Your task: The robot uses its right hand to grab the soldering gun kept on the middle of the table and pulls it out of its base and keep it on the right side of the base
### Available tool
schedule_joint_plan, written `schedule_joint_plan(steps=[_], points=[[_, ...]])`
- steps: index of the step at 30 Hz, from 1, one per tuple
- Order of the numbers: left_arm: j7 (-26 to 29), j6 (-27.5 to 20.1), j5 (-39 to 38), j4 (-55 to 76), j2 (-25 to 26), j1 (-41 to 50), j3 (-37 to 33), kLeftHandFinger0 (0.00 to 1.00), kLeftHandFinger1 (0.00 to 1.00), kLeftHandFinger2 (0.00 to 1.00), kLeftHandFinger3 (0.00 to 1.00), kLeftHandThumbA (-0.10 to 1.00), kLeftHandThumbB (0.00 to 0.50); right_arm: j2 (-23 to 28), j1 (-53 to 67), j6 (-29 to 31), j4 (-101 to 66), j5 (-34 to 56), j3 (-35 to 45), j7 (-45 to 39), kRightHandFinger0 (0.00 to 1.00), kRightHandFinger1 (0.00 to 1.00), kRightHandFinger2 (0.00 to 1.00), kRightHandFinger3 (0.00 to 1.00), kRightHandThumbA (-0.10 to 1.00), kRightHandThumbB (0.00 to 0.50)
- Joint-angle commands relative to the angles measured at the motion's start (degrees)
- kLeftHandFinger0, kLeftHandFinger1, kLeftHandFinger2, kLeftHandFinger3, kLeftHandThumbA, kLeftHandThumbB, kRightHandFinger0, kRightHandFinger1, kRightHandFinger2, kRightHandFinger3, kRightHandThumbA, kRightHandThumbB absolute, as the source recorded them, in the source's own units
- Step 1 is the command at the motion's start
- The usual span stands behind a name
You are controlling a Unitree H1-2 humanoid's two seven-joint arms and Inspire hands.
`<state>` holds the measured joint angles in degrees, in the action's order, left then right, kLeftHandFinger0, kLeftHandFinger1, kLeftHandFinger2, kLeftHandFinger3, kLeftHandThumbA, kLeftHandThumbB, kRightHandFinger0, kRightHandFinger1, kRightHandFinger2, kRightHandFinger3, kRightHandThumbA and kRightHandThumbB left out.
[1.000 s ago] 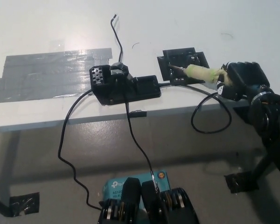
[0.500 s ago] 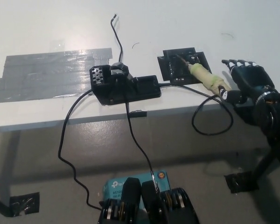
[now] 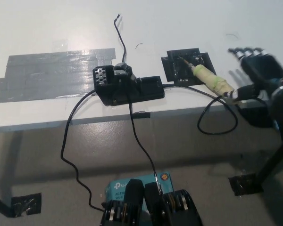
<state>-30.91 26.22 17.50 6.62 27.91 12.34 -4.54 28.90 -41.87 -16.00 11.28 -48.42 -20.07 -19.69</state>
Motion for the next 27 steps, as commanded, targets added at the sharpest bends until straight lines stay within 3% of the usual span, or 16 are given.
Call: schedule_joint_plan(steps=[1, 5, 6, 8, 9, 11, 14, 17, 20, 21, 24, 25, 27], points=[[-0.8, 0.7, -0.1, 0.6, 1.2, 0.8, 0.9, 1.0, 1.0, 1.0, 1.0, 0.53, 0.163, 3.8, 1.9, -3.0, -11.7, 6.1, 8.7, -1.3, 1.0, 1.0, 1.0, 1.0, 0.94, 0.289], [-0.8, 0.7, 0.1, 0.7, 1.4, 0.8, 0.6, 1.0, 1.0, 1.0, 1.0, 0.53, 0.156, 4.8, 5.5, -7.2, -20.8, 10.6, 16.7, -4.5, 1.0, 1.0, 1.0, 1.0, 0.95, 0.274], [-0.7, 0.7, 0.1, 0.7, 1.5, 0.9, 0.5, 1.0, 1.0, 1.0, 1.0, 0.53, 0.153, 4.8, 7.4, -9.2, -25.0, 14.5, 21.0, -5.6, 1.0, 1.0, 1.0, 1.0, 0.86, 0.232], [-0.7, 0.7, 0.0, 0.5, 1.6, 1.1, 0.4, 1.0, 1.0, 1.0, 1.0, 0.54, 0.152, 4.7, 11.0, -10.9, -30.8, 17.3, 27.6, -7.6, 1.0, 1.0, 1.0, 1.0, 0.74, 0.214], [-0.7, 0.7, 0.0, 0.4, 1.5, 1.2, 0.5, 1.0, 1.0, 1.0, 1.0, 0.54, 0.152, 4.4, 11.6, -10.9, -31.9, 17.6, 29.1, -8.1, 1.0, 1.0, 1.0, 1.0, 0.73, 0.213], [-1.0, 0.7, 0.1, 0.0, 1.1, 1.2, 0.9, 1.0, 1.0, 1.0, 1.0, 0.54, 0.166, 3.8, 22.7, -10.9, -38.3, 21.2, 40.3, -6.3, 1.0, 1.0, 1.0, 1.0, 0.6, 0.162], [-0.8, 0.7, -0.2, -0.9, 1.3, 0.7, 0.6, 1.0, 1.0, 1.0, 1.0, 0.53, 0.163, -0.6, 29.7, -10.9, -40.7, 22.7, 47.3, -5.6, 1.0, 1.0, 1.0, 1.0, 0.49, 0.123], [-0.9, 0.7, -0.1, -0.8, 1.9, 1.2, 0.4, 1.0, 1.0, 1.0, 1.0, 0.55, 0.162, -7.0, 37.0, -10.9, -40.8, 25.4, 53.2, -3.7, 1.0, 1.0, 1.0, 1.0, 0.52, 0.127], [-0.6, 0.7, -0.3, -0.6, 1.9, 1.5, 0.4, 1.0, 1.0, 1.0, 1.0, 0.54, 0.147, -12.4, 42.5, -10.9, -37.1, 29.3, 56.4, -0.8, 1.0, 1.0, 1.0, 1.0, 0.34, 0.05], [-0.5, 0.7, -0.5, -0.5, 2.2, 1.7, 0.1, 1.0, 1.0, 1.0, 1.0, 0.54, 0.139, -13.4, 43.9, -10.3, -35.9, 29.2, 56.0, 1.6, 1.0, 1.0, 1.0, 1.0, 0.29, 0.065], [-0.2, 0.7, -1.0, -0.5, 1.9, 2.2, 0.9, 1.0, 1.0, 1.0, 1.0, 0.52, 0.144, -16.3, 45.6, -8.6, -30.6, 30.6, 56.7, 2.9, 1.0, 1.0, 1.0, 1.0, 0.24, 0.038], [-0.4, 0.7, -0.3, -0.2, 1.9, 2.2, 0.9, 1.0, 1.0, 1.0, 1.0, 0.54, 0.14, -16.5, 46.2, -5.4, -27.2, 31.0, 56.3, 3.7, 1.0, 1.0, 1.0, 1.0, 0.17, 0.043], [-0.7, 0.7, 0.5, 0.2, 1.5, 2.2, 1.5, 1.0, 1.0, 1.0, 1.0, 0.55, 0.143, -15.7, 46.4, -3.5, -23.1, 30.5, 55.2, 4.6, 1.0, 1.0, 1.0, 1.0, 0.15, 0.049]])
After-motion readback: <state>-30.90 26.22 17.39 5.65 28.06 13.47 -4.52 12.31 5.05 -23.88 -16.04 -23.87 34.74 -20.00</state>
